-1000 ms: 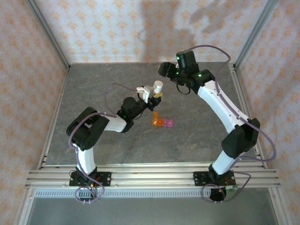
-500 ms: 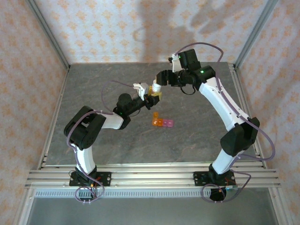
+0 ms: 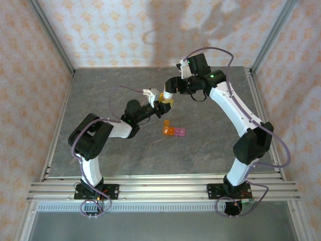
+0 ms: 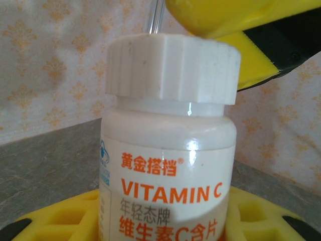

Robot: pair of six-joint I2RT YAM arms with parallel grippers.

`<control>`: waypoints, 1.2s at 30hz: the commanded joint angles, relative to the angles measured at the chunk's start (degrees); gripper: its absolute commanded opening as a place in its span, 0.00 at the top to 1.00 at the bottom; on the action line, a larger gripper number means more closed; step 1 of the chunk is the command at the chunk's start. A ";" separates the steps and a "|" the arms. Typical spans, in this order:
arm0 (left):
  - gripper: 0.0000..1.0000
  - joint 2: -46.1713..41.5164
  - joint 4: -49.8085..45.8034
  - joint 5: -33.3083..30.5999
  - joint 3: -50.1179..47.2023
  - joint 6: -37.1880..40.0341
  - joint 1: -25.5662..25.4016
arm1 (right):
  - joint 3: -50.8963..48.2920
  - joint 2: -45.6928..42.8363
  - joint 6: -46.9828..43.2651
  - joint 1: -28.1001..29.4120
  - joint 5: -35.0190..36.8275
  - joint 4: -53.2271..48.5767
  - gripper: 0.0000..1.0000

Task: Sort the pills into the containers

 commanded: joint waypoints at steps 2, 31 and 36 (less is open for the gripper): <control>1.00 0.09 2.89 1.50 2.02 -0.59 0.05 | 2.49 1.52 -0.13 0.85 -0.32 -0.05 0.39; 1.00 0.00 2.80 0.58 0.86 0.71 0.03 | -4.05 -5.60 16.80 5.62 15.79 6.40 0.26; 1.00 -0.08 2.77 1.06 1.15 0.65 0.00 | -4.23 -8.42 15.71 3.88 15.37 5.94 0.23</control>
